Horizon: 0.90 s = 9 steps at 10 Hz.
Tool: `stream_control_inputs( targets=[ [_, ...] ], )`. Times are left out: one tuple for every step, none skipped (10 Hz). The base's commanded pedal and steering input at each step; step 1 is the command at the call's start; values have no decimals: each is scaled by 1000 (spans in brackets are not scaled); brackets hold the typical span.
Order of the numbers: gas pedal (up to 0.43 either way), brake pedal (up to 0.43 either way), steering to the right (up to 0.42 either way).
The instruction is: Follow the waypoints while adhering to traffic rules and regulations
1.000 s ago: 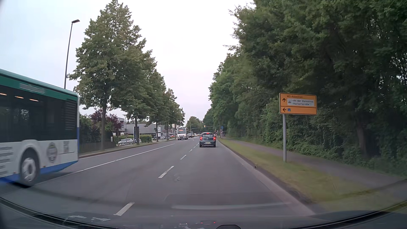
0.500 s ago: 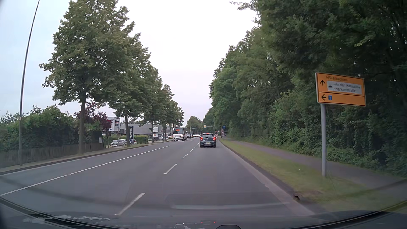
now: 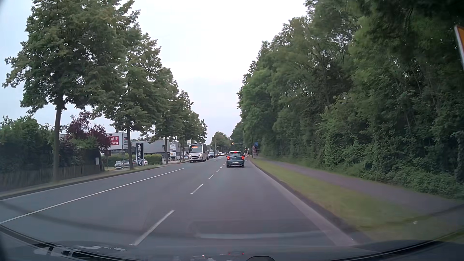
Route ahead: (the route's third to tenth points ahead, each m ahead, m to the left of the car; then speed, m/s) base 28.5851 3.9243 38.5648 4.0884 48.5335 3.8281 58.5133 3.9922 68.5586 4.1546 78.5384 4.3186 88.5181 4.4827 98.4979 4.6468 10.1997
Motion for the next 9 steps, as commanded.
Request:
stream_control_inputs(
  targets=[
    [157,0,0],
    [157,0,-1],
    [150,0,-2],
    [150,0,-2],
    [150,0,-2],
    [150,0,-2],
    [150,0,-2],
    [150,0,-2],
    [150,0,-2]
  ],
)
